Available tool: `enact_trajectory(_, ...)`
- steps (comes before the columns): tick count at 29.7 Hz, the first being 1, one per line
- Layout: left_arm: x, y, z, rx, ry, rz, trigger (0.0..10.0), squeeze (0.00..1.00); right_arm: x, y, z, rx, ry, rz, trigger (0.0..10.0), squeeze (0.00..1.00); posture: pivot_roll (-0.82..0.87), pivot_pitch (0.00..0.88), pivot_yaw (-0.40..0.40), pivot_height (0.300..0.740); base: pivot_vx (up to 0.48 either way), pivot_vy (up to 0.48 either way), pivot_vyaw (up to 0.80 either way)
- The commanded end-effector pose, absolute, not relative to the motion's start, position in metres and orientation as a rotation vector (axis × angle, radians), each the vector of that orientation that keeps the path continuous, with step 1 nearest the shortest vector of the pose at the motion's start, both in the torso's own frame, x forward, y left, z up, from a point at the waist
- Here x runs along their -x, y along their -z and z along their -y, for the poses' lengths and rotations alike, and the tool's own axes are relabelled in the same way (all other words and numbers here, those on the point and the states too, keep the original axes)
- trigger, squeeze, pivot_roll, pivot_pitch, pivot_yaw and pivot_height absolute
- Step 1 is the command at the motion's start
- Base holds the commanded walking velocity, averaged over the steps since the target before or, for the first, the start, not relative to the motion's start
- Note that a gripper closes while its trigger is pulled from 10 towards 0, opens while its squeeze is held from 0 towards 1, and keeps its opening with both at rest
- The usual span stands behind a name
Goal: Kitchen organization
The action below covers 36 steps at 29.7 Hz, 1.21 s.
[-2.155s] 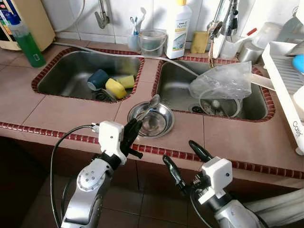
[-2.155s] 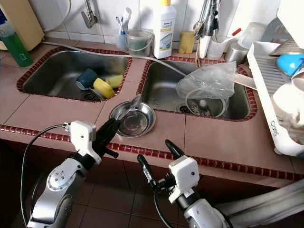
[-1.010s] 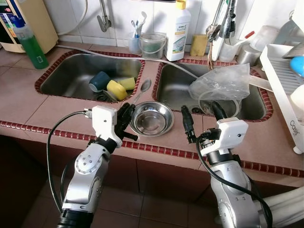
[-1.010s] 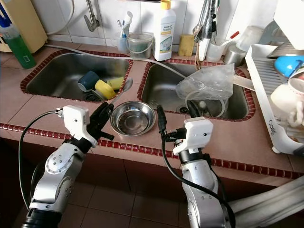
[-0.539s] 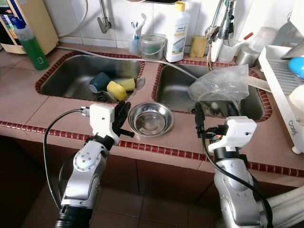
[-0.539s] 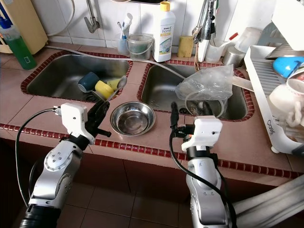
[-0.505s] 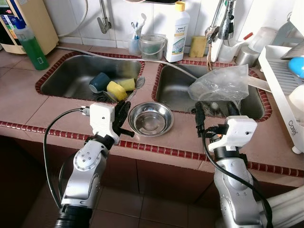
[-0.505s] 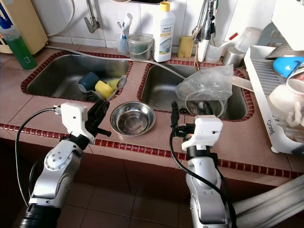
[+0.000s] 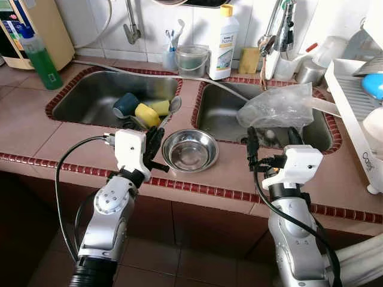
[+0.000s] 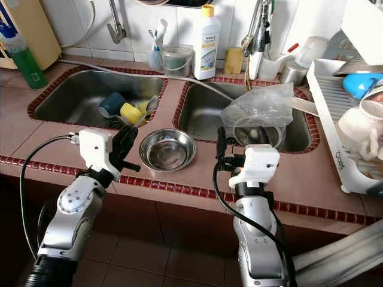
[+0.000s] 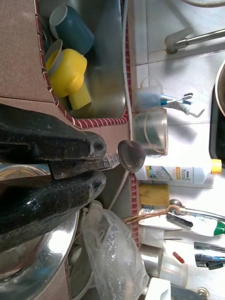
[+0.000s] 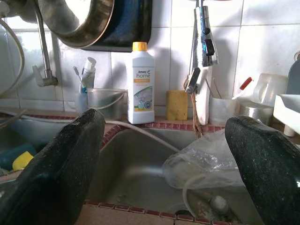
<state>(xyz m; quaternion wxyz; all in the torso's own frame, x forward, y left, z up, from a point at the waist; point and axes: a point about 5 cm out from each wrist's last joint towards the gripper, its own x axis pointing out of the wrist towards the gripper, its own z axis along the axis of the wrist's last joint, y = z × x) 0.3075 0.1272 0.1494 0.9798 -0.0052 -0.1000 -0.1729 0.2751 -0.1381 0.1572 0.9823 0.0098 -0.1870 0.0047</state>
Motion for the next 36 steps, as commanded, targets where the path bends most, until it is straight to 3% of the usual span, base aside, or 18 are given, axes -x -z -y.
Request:
enact_trajectory(1, -0.3098, -0.1523, -0.1246, -0.001, 0.35, 0.211, 10.0, 0.0, -0.277, -0.1591, 0.1379, -0.025, -0.007, 0.384, 10.0, 0.0, -0.1, 0.026, 0.015, 0.74, 0.274, 0.0, 0.0)
enact_trajectory(36, -0.3096, -0.1527, -0.1234, 0.009, 0.354, 0.217, 10.0, 0.0, -0.2765, -0.1578, 0.1316, -0.03, -0.036, 0.383, 10.0, 0.0, -0.1, 0.023, 0.009, 0.74, 0.345, 0.0, 0.0)
